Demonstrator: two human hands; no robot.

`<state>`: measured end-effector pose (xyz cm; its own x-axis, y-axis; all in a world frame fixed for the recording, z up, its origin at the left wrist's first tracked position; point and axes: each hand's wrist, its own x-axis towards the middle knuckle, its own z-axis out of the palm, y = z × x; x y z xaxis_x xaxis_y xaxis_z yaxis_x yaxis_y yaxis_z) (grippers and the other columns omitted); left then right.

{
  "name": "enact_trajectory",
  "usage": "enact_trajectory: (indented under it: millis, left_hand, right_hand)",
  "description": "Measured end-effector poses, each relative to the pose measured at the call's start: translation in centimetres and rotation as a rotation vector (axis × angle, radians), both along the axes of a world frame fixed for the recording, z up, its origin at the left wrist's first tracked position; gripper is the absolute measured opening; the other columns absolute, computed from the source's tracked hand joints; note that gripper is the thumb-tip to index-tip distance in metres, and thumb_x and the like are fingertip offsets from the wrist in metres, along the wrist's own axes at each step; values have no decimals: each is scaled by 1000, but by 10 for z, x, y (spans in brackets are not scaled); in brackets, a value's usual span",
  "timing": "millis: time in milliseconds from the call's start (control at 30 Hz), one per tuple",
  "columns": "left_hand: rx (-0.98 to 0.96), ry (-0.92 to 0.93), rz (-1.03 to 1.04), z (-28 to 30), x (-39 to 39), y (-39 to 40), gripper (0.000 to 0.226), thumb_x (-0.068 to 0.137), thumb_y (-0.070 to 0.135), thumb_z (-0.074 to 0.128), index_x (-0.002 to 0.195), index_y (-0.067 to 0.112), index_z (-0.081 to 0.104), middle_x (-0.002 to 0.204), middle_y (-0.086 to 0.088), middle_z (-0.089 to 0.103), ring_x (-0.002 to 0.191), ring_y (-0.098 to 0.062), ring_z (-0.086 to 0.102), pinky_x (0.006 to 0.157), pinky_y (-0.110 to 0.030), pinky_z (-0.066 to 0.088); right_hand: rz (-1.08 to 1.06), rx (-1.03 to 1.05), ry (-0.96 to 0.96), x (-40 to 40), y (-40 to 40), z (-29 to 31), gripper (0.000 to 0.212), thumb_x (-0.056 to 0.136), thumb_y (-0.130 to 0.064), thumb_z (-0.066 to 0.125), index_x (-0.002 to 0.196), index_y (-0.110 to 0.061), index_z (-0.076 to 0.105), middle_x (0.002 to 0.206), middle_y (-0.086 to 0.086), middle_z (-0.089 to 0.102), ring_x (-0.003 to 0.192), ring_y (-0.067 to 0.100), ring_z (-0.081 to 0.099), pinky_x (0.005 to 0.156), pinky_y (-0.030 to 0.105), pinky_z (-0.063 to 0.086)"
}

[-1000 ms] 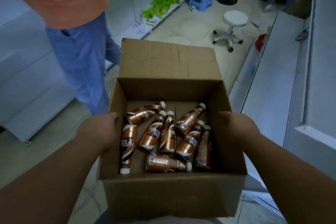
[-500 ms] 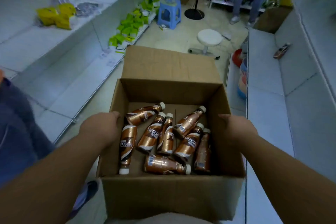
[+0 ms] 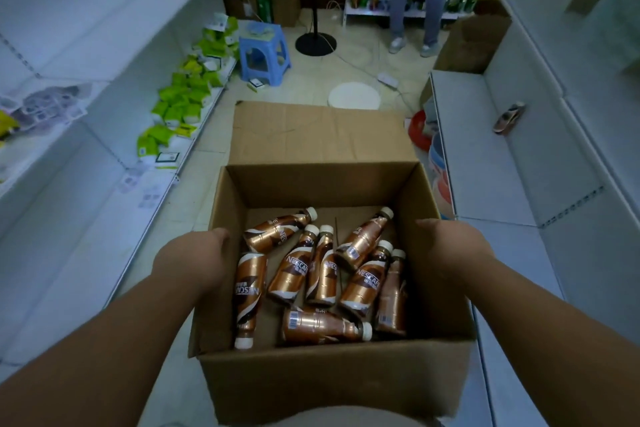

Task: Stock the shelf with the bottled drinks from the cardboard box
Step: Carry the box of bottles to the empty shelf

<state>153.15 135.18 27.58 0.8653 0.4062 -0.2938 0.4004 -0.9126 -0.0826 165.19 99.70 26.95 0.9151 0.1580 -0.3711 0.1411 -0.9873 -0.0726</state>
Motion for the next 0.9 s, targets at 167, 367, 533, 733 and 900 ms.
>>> enact_trajectory:
  millis: [167,367,533,733,900]
  left_hand:
    - [-12,-38,-8,9,115,17,48,86,21,49,133,33,45,117,-3,65,102,-22,62,76,-34,50]
    - [-59,-39,-81,-5,265,64,46,82,21,48,127,32,50,111,-4,66,98,-24,63,76,-36,53]
    - [-55,-21,-201,-11,412,105,44,85,23,50,128,33,49,111,-3,65,98,-23,62,72,-34,49]
    - [-31,-25,-337,7,569,114,47,87,22,51,133,31,45,118,-4,64,103,-22,62,77,-33,50]
    - [11,-8,-401,-7,690,93,49,87,24,52,135,31,43,122,-4,62,105,-23,61,82,-35,50]
  right_hand:
    - [31,-4,-47,126,12,9,50,85,-25,54,134,-35,48,113,6,65,97,26,63,74,36,49]
    - [-20,-37,-14,254,49,-1,58,84,-22,56,139,-35,43,117,6,64,97,25,64,74,36,52]
    - [-140,-6,4,349,80,-9,45,85,-21,54,130,-28,52,104,7,65,84,24,63,67,34,52]
    - [-329,52,-33,453,80,-4,62,85,-21,57,143,-34,40,126,8,62,108,27,61,84,37,51]
    - [-387,51,18,553,61,-22,68,83,-16,59,146,-31,36,133,9,58,115,29,58,90,39,50]
